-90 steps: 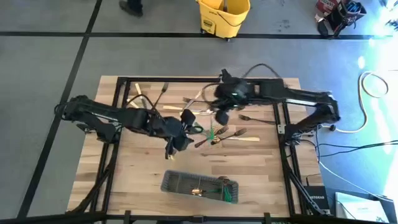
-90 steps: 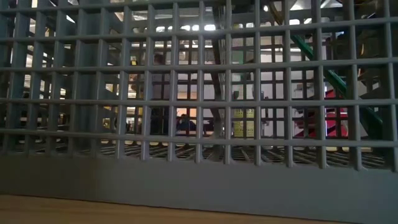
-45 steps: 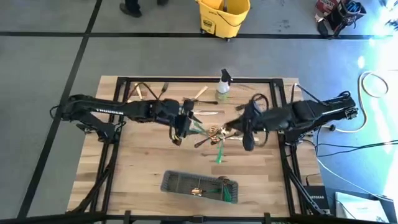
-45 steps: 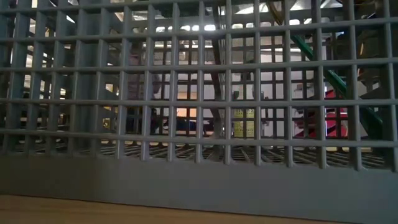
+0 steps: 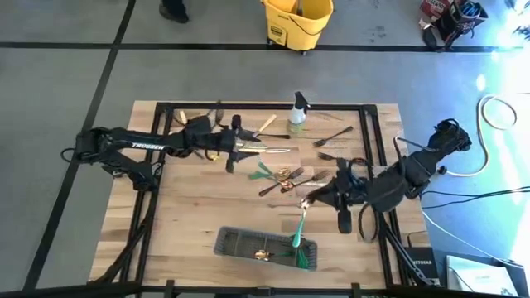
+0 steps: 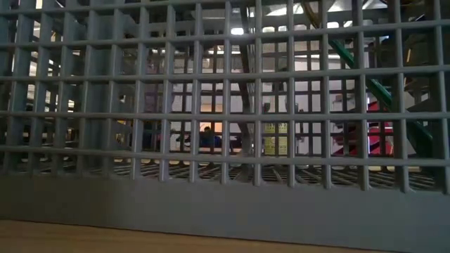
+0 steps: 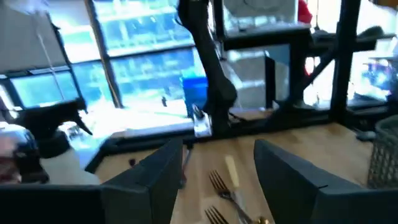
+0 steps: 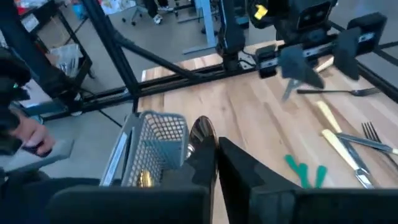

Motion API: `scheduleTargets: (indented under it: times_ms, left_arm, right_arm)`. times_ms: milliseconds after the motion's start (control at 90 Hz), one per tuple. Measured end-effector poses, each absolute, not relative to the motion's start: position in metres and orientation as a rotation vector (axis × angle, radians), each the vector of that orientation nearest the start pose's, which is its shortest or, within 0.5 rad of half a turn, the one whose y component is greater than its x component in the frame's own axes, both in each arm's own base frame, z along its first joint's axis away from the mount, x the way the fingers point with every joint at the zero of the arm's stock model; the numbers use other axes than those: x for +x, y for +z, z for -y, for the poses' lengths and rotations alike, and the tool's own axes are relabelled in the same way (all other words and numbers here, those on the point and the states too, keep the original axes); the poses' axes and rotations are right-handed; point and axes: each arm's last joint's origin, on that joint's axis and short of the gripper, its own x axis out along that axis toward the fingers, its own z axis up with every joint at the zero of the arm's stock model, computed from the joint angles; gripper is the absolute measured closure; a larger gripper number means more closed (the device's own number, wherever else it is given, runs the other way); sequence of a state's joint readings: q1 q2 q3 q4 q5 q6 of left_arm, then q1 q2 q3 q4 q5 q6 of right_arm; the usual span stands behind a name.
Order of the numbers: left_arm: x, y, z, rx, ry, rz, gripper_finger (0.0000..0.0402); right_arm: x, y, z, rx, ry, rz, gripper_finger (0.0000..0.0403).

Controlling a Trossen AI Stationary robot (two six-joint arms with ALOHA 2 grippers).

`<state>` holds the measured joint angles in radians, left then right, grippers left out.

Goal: Sort silverware
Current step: Put the top green spoon into the gray cutlery rack

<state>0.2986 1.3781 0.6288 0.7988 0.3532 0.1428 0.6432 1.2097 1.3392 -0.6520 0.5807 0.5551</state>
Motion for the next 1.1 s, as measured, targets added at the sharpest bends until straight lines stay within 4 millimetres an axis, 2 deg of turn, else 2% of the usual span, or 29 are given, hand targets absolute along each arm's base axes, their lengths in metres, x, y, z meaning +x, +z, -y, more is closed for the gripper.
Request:
scheduleTargets:
  times_ms: [122, 289, 622, 889, 1100]
  left_arm:
    - [0.269, 0.24, -0.072, 0.157, -0.03, 0.1, 0.0218]
    - [0.269, 0.231, -0.072, 0.117, -0.03, 0.028, 0.0218]
    - [0.265, 0.201, -0.071, 0.013, -0.045, -0.278, 0.0218]
    - [0.254, 0.177, -0.067, -0.074, -0.058, -0.545, 0.0218]
    - [0.245, 0.165, -0.065, -0.125, -0.065, -0.698, 0.0218]
  right_arm:
    - [0.206, 0.388, -0.135, 0.232, -0.064, -0.481, 0.0403]
    - [0.214, 0.376, -0.142, 0.212, -0.034, -0.552, 0.0403]
    - [0.228, 0.352, -0.17, 0.143, 0.069, -0.662, 0.0403]
    - [0.232, 0.344, -0.201, 0.057, 0.13, -0.589, 0.0403]
    - [0.24, 0.322, -0.21, 0.021, 0.059, -0.651, 0.0403]
